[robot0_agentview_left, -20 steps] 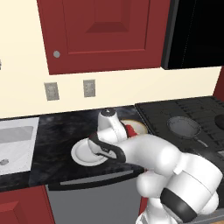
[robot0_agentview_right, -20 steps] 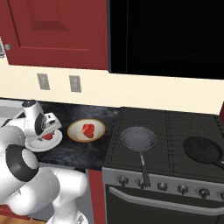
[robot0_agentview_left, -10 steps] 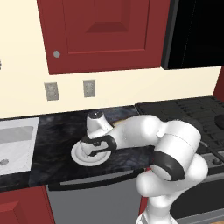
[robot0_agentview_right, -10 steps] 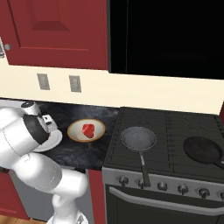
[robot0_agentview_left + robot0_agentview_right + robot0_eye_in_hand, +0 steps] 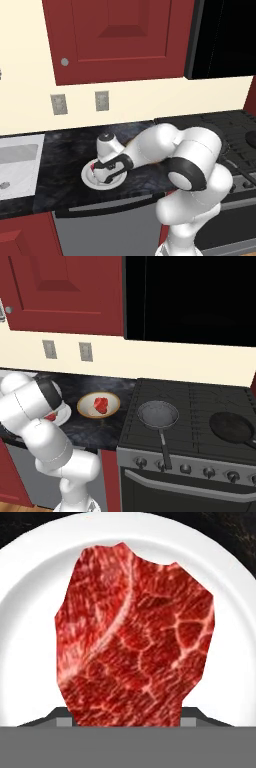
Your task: Place one of the steaks on the plate and the other in the bowl. Then place the bowl in the fridge.
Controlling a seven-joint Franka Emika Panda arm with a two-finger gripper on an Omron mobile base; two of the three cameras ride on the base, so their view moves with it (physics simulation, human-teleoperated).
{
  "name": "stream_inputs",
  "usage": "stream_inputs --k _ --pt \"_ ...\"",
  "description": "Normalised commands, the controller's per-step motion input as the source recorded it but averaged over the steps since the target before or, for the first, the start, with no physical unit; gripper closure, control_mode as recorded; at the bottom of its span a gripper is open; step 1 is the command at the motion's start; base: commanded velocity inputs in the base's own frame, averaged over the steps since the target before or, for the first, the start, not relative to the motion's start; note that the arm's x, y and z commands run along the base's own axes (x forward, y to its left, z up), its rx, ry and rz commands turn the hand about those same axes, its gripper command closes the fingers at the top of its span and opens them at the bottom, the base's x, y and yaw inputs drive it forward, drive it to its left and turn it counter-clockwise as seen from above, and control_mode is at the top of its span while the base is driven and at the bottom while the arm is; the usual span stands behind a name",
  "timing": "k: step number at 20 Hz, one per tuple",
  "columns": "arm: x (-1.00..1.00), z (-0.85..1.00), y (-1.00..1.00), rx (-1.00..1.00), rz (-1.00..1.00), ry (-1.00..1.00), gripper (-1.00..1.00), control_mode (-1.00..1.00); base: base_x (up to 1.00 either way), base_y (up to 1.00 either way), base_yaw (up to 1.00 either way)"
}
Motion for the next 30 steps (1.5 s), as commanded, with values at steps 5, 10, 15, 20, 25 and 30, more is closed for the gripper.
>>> stream_inputs --k 5,10,15,20,25,30 --pt "0.00 -0.02 0.00 0.00 0.00 0.00 -1.00 -1.00 0.00 0.00 0.00" --pt "0.00 0.00 0.00 0.00 0.00 0.00 -1.00 -1.00 0.00 0.00 0.00" --pt "-0.01 0.23 0.00 0.00 -0.02 0.00 -1.00 -1.00 0.00 0.00 0.00" --pt "-0.06 0.43 0.00 0.00 -0.02 0.00 -1.00 -1.00 0.00 0.00 0.00" --pt "-0.52 0.29 -0.55 0.00 -0.08 0.02 -1.00 -1.00 0.00 0.00 0.00" --pt "-0.74 0.56 -0.78 0.02 -0.12 -0.01 -1.00 -1.00 0.00 0.00 0.00"
